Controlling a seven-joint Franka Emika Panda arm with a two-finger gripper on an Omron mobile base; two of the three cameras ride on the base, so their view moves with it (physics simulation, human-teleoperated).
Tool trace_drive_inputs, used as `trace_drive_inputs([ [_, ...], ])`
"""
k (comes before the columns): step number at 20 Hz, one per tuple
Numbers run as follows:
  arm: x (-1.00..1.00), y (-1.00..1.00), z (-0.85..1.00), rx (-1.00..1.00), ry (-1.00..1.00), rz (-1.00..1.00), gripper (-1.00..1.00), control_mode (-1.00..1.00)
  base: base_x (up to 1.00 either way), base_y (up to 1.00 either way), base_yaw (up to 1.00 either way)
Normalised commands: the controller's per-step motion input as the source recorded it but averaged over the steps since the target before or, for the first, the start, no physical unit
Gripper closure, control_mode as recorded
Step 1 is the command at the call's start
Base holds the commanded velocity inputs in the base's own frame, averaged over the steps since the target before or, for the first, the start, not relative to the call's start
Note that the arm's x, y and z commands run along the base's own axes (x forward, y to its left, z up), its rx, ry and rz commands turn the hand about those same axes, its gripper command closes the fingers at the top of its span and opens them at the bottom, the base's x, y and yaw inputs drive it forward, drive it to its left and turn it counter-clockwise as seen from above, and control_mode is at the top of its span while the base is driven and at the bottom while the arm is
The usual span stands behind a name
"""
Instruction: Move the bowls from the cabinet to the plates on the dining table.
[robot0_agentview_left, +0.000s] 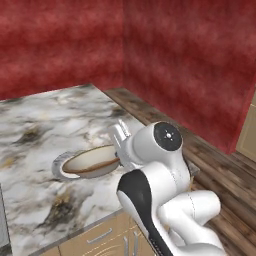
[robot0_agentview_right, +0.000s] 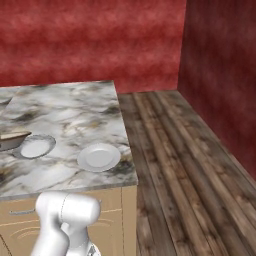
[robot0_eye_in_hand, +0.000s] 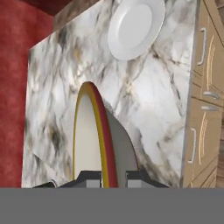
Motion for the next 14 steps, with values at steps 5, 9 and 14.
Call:
trace_drive_inputs([
  [5,0.17,-0.01,-0.22,0.00,-0.04,0.23,1.00,-1.00,0.00,0.00,0.00],
  [9,0.24,-0.05,-0.12,0.01,-0.02,0.21,1.00,-1.00,0.00,0.00,0.00],
  [14,0.34,-0.08,-0.09,0.01,-0.03,0.17,1.00,-1.00,0.00,0.00,0.00],
])
